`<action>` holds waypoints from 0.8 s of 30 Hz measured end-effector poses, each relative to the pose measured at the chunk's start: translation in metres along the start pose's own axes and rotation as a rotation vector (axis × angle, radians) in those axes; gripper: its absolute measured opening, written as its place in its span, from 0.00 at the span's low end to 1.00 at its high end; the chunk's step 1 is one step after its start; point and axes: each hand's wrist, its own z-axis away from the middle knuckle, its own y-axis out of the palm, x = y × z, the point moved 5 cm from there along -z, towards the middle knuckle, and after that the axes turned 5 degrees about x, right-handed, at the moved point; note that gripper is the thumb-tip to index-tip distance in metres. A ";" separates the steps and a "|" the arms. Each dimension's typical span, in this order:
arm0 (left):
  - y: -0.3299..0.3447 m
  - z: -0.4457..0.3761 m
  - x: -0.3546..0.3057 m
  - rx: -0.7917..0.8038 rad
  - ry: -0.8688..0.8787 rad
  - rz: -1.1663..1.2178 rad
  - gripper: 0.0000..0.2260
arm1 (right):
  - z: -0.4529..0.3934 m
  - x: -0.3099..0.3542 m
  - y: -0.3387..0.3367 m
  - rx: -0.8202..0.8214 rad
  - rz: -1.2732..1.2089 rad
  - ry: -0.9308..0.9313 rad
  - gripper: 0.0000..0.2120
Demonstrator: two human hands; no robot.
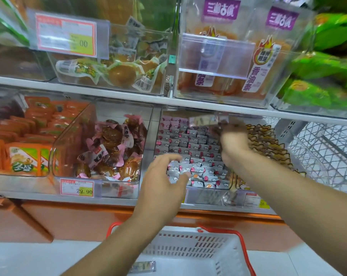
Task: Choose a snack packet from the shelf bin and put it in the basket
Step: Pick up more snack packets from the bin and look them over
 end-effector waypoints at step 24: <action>-0.012 0.021 0.042 -0.189 -0.485 0.890 0.18 | 0.092 -0.061 -0.050 0.388 -0.080 0.223 0.03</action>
